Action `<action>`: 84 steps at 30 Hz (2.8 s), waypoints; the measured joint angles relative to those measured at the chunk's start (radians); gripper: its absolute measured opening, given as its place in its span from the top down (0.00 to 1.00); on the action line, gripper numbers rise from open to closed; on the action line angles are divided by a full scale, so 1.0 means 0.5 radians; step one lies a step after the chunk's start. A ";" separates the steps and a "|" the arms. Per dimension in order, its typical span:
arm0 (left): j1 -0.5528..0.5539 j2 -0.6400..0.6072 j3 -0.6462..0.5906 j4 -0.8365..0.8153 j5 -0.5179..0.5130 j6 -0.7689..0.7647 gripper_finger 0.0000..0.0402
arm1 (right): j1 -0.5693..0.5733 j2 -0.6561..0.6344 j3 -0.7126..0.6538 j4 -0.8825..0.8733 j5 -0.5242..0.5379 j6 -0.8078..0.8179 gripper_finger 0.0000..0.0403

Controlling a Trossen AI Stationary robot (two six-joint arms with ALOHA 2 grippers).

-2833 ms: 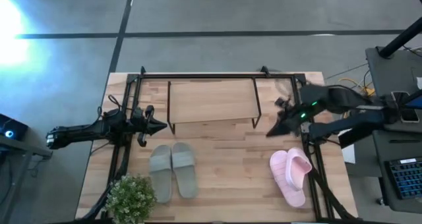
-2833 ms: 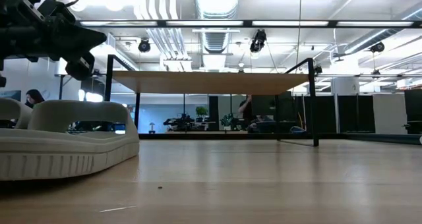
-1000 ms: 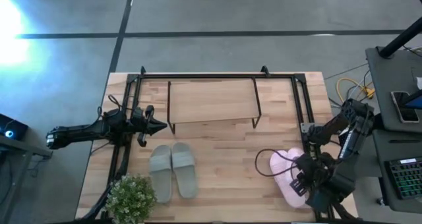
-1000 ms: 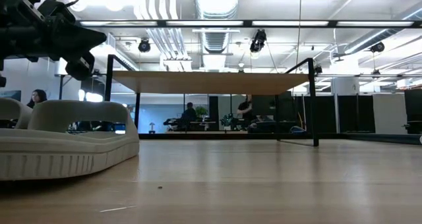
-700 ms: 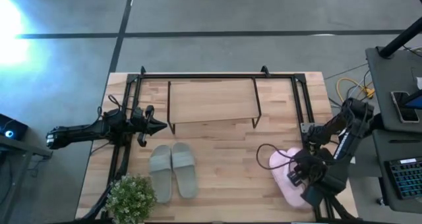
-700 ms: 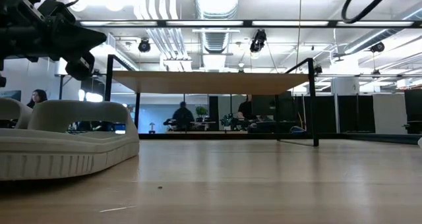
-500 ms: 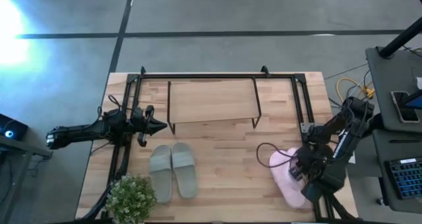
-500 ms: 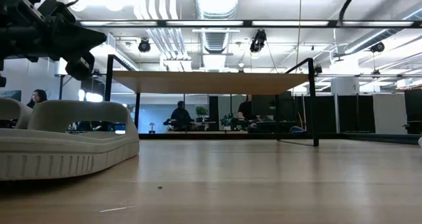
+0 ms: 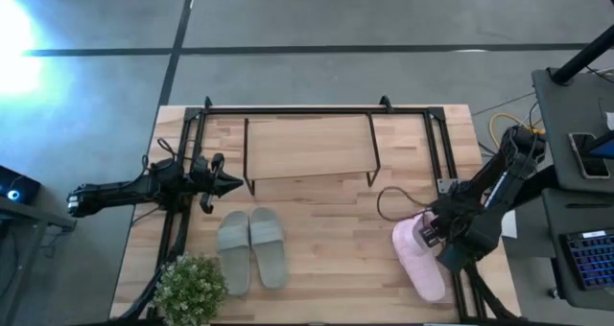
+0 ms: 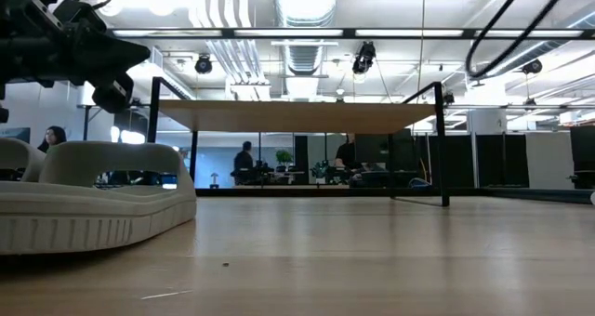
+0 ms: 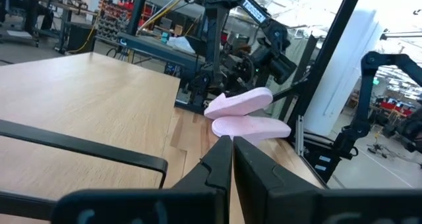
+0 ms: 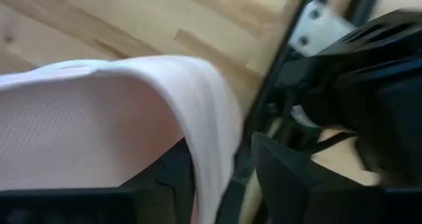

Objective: Pick and place slides into the shelf
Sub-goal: Put the right pink slide on the shelf

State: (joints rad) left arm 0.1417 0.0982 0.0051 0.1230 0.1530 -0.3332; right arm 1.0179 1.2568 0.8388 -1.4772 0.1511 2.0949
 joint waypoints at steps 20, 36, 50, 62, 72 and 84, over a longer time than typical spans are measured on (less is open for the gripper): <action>0.000 -0.002 0.000 0.001 0.000 0.000 1.00 | -0.075 -0.182 0.358 0.286 0.792 -0.592 0.97; 0.000 -0.001 0.000 0.001 0.000 0.000 1.00 | -0.854 0.327 1.353 0.251 1.544 -3.079 0.97; 0.000 -0.002 0.000 0.001 0.000 0.000 1.00 | -1.712 0.882 1.614 1.148 1.648 -4.667 0.97; 0.000 -0.002 0.000 0.001 0.000 0.000 1.00 | -2.251 0.961 1.517 1.494 1.248 -4.881 0.97; 0.000 -0.002 0.000 0.001 0.000 0.000 1.00 | -2.245 0.979 1.507 2.027 1.222 -5.074 0.97; 0.000 0.003 0.000 0.001 0.000 0.000 1.00 | -2.222 1.280 1.520 2.123 1.450 -5.192 0.97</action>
State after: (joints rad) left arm 0.1418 0.0998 0.0051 0.1233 0.1529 -0.3332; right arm -0.0929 1.8966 1.5990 -0.4154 0.8760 -0.5009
